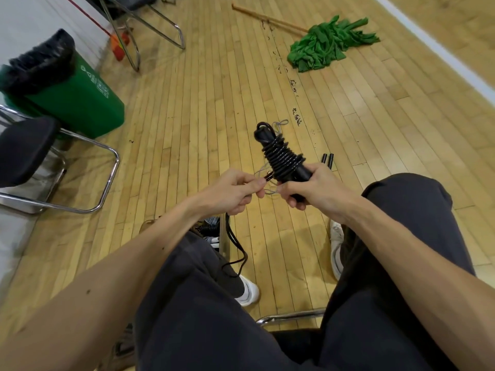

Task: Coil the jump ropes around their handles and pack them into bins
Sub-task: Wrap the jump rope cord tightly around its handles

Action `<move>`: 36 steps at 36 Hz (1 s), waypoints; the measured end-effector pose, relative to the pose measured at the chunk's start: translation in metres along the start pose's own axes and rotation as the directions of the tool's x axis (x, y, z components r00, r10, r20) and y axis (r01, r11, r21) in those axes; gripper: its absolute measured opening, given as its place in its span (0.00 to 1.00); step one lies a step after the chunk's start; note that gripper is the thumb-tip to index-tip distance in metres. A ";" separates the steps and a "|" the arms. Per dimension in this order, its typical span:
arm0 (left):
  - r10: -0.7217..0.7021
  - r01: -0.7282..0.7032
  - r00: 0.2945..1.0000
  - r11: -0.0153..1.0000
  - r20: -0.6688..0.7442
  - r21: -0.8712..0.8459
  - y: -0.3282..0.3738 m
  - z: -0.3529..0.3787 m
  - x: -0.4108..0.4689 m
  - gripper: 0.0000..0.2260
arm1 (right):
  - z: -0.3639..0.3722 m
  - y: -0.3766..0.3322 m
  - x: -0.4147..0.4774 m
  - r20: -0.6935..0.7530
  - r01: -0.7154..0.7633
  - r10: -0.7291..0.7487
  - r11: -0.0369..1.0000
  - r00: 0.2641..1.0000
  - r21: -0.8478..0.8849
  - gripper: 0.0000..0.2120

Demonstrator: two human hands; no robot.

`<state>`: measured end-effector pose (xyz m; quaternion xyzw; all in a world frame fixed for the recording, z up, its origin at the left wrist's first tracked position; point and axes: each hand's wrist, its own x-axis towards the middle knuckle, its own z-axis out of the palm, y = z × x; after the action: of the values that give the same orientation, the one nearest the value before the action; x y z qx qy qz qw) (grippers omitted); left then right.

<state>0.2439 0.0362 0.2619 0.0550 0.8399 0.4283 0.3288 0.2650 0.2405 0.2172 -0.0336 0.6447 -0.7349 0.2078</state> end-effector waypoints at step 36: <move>0.261 -0.289 0.919 -0.064 0.295 0.955 0.075 -0.004 -0.018 0.16 | 0.010 0.023 0.001 0.087 -0.309 0.359 0.885 0.929 -0.347 0.07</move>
<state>0.2409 0.0736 0.3288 0.4411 0.8605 -0.2304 0.1089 0.2732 0.2287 0.1965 -0.0107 0.7364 -0.5661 0.3703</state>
